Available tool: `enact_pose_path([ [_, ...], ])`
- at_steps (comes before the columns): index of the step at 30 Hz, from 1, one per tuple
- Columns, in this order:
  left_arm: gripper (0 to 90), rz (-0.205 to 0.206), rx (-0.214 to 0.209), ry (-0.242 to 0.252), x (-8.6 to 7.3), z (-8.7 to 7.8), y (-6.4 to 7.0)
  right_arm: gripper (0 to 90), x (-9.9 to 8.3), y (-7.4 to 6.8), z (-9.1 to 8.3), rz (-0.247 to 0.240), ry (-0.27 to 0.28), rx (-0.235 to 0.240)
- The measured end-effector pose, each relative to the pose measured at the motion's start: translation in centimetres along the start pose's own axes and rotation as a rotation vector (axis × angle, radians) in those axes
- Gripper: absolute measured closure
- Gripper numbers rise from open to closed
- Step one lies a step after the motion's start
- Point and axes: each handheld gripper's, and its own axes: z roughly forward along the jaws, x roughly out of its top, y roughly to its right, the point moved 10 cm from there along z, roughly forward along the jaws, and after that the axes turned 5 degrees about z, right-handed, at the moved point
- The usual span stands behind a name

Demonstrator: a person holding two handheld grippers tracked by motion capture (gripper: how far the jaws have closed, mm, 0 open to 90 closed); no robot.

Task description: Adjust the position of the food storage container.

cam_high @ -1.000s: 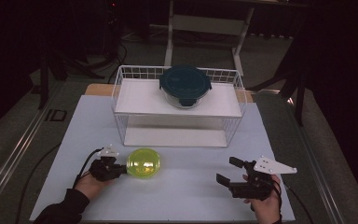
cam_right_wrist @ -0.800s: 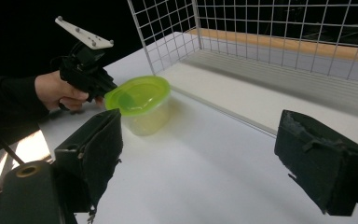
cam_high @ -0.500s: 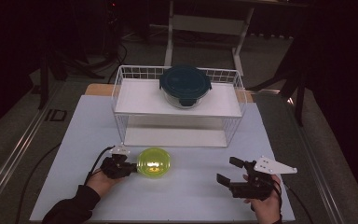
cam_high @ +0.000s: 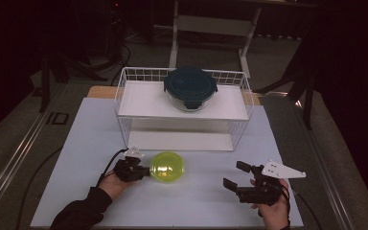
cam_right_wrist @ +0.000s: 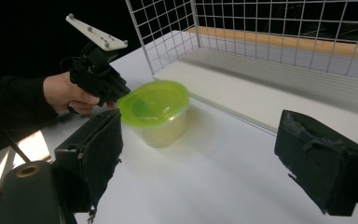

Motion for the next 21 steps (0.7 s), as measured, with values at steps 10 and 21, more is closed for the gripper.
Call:
enact_pose_path([
  [10,89.0,0.021,-0.033,-0.009,1.2,1.8,1.3,14.8,-0.1,0.0,0.0,-0.002,-0.003,0.002],
  [21,89.0,0.013,-0.048,-0.007,1.7,2.8,1.7,14.8,-0.2,0.0,0.1,-0.004,-0.002,0.003],
])
